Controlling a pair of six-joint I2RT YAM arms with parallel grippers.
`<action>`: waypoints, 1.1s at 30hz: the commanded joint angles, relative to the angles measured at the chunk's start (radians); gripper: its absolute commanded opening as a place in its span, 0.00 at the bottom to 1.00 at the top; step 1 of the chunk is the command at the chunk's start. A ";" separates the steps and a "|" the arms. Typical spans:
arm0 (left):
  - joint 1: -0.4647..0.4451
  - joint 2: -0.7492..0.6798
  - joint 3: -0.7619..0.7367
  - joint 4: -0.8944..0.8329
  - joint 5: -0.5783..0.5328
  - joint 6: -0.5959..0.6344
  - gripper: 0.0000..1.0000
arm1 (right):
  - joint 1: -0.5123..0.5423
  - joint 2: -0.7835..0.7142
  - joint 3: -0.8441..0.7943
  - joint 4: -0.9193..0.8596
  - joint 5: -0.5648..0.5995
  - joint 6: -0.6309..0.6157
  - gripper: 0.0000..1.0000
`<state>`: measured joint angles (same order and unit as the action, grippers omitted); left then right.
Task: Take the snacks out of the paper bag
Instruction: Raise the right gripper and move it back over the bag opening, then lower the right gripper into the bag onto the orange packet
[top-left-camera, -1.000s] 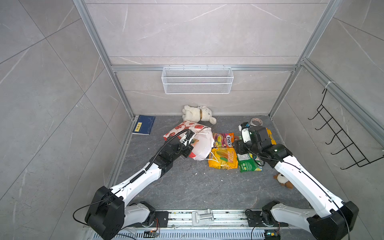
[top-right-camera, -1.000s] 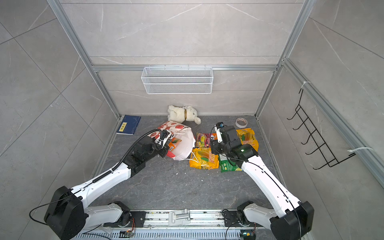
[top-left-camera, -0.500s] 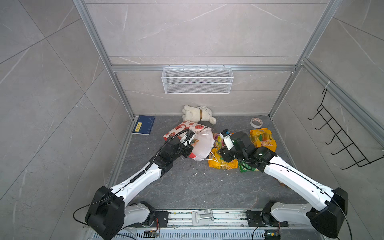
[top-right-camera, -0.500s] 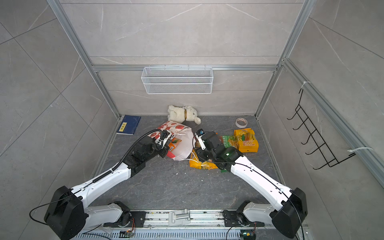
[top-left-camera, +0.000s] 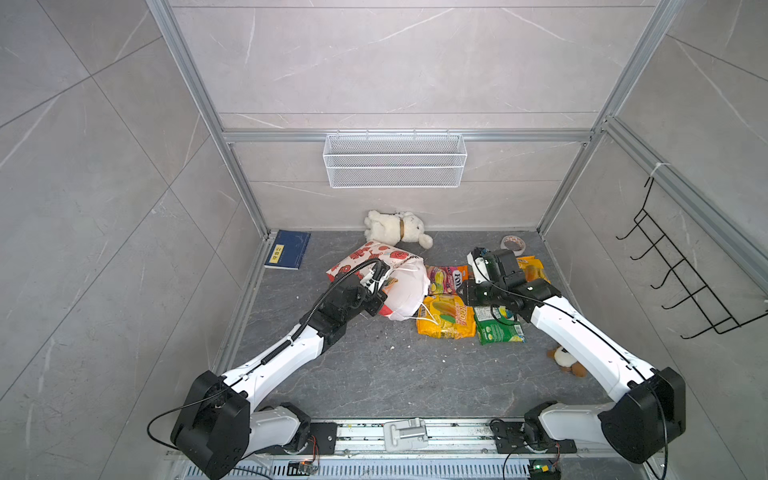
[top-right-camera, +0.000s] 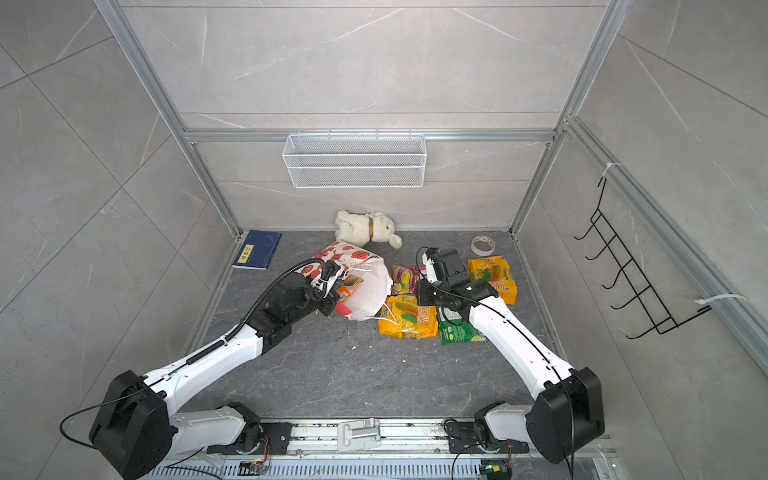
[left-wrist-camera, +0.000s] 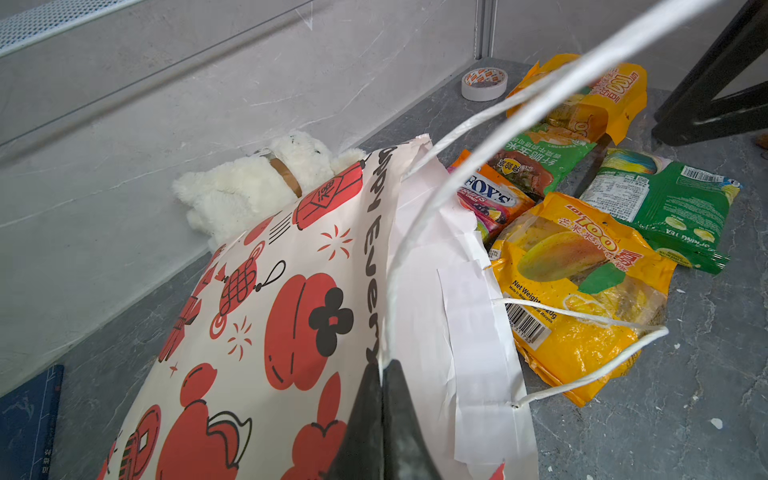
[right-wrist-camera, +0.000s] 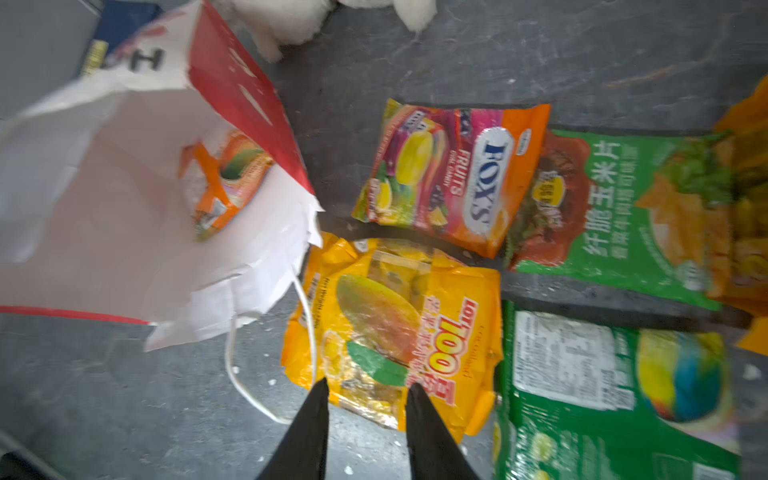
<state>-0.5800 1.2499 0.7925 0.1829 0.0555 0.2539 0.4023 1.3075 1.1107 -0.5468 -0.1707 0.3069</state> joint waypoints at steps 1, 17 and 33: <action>0.002 0.000 -0.003 0.013 0.009 0.007 0.00 | 0.036 -0.056 -0.046 0.147 -0.205 0.097 0.35; 0.001 0.032 0.037 0.021 0.066 -0.028 0.00 | 0.311 0.274 -0.202 0.853 -0.013 0.479 0.24; 0.001 0.018 0.047 0.020 0.081 -0.036 0.00 | 0.328 0.524 -0.065 0.907 0.068 0.625 0.25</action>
<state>-0.5800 1.2808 0.7994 0.1837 0.1085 0.2417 0.7246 1.7866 0.9966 0.3634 -0.1291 0.8906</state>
